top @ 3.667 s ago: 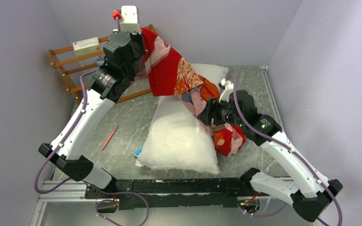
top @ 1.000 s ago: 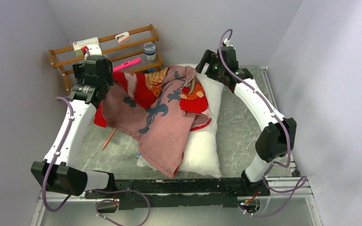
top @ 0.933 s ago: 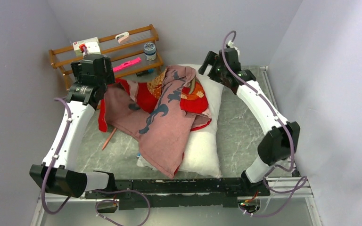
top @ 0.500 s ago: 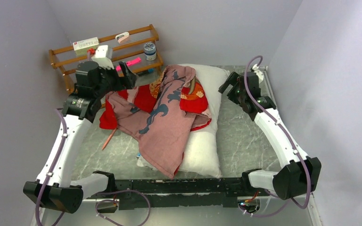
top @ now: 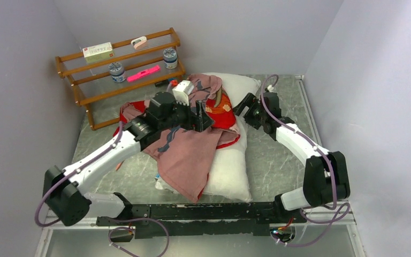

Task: Put the pillow into the pillowcase
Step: Pick up the pillow at the center of the board, then place the pillow at the center of the board, then pick up the pillow at the center of the board.

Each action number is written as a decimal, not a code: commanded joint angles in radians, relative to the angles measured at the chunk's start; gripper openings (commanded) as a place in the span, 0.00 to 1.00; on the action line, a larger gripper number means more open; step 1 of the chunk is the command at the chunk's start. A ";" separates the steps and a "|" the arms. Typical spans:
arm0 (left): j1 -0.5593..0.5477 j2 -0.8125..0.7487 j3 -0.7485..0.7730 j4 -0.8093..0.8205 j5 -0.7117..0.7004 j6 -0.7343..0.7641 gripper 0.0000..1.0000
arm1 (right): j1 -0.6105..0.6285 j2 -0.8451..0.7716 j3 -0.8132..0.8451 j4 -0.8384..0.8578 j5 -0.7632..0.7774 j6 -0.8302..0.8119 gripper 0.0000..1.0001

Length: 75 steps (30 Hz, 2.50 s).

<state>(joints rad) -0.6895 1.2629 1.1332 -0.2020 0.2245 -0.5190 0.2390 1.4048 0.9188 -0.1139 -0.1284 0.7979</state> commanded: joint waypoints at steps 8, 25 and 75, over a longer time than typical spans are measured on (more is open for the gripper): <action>-0.045 0.299 0.180 0.163 -0.023 -0.039 0.72 | -0.001 0.036 0.071 0.074 0.001 -0.112 0.23; -0.033 0.301 0.564 -0.115 -0.625 0.169 0.05 | -0.001 -0.099 0.642 -0.601 0.596 -0.681 0.00; 0.038 0.395 0.324 0.168 -0.276 0.143 0.05 | -0.046 0.497 1.062 -0.955 1.008 0.167 1.00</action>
<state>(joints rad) -0.6514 1.7142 1.4693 -0.0994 -0.0734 -0.3622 0.2180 1.8820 1.9491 -1.0828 0.7647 0.9794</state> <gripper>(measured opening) 0.068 0.994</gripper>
